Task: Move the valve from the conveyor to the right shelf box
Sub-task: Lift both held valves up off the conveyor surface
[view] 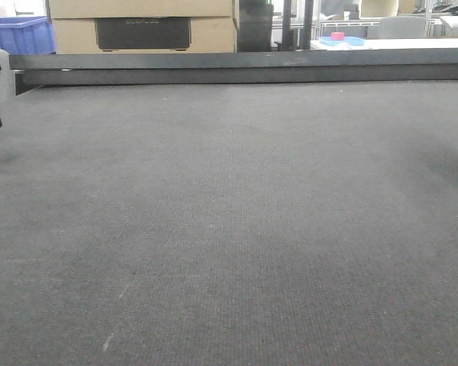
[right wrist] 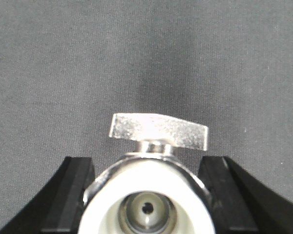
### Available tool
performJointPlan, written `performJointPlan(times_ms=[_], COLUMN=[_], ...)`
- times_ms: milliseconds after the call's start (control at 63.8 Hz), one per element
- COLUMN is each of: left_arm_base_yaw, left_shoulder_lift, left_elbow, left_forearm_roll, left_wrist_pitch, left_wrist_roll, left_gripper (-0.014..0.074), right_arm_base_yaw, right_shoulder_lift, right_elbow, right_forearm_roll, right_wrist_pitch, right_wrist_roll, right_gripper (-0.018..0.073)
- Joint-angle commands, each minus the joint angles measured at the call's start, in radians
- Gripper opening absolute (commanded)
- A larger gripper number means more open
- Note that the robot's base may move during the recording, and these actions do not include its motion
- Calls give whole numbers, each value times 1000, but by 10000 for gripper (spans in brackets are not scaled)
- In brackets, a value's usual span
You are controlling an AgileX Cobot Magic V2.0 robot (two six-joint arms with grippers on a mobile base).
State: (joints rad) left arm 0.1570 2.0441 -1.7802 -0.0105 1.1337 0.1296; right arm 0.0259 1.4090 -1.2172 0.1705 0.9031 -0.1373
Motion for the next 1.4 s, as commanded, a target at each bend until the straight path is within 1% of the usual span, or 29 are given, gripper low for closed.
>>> performJointPlan(times_ms=[0,78,172,235,282,329,439,486,502,517,549,705,799,909,1066,1191,1379], left_arm_base_yaw=[0,0,0,0,0,0,0,0,0,0,0,0,0,0,-2,-13,-52], left_shoulder_lift=[21,23,23,23,23,23,23,23,23,21,18,-32,-83,-177,-363,-530,-771], left_elbow=[-8,-8,-10,-10,-10,-10,-10,-10,-10,-10,-10,-10,-3,58,284,471,659], left_forearm_roll=[-7,-7,-7,-7,-7,-7,-7,-7,-7,-7,-11,-64,-77,-88,-114,-114,-114], left_wrist_pitch=[21,20,18,10,2,0,-3,-3,-3,-3,2,28,39,7,-130,-243,-357], left_wrist_roll=[-10,-10,-10,-10,-10,-10,-10,-10,-10,-10,-10,-10,-10,-10,-10,-10,-4], left_gripper=[588,583,552,503,450,367,144,43,-6,-24,-106,-111,-111,-111,-111,-111,-111], right_arm_base_yaw=[-2,-2,-2,-2,-2,-2,-2,-2,-2,-2,-2,-2,-2,-2,-2,-2,-2], right_shoulder_lift=[-18,-18,-18,-18,-18,-18,-18,-18,-18,-18,-18,-18,-20,-33,-80,-139,-252], right_elbow=[-5,-5,-5,-5,-5,-5,-5,-5,-5,-5,-5,-5,-5,15,84,161,283], right_forearm_roll=[3,3,3,3,3,3,3,3,3,3,3,3,3,3,3,3,3], right_wrist_pitch=[-42,-42,-42,-42,-42,-42,-42,-42,-42,-44,-44,-50,-48,-57,-89,-132,-166], right_wrist_roll=[-6,-6,-6,-6,-6,-6,-6,-6,-6,-6,-6,-6,-6,-6,-6,-6,-6], right_gripper=[-153,-153,-153,-153,-153,-153,-153,-153,-153,-153,-153,-153,-153,-153,-153,-153,-153])
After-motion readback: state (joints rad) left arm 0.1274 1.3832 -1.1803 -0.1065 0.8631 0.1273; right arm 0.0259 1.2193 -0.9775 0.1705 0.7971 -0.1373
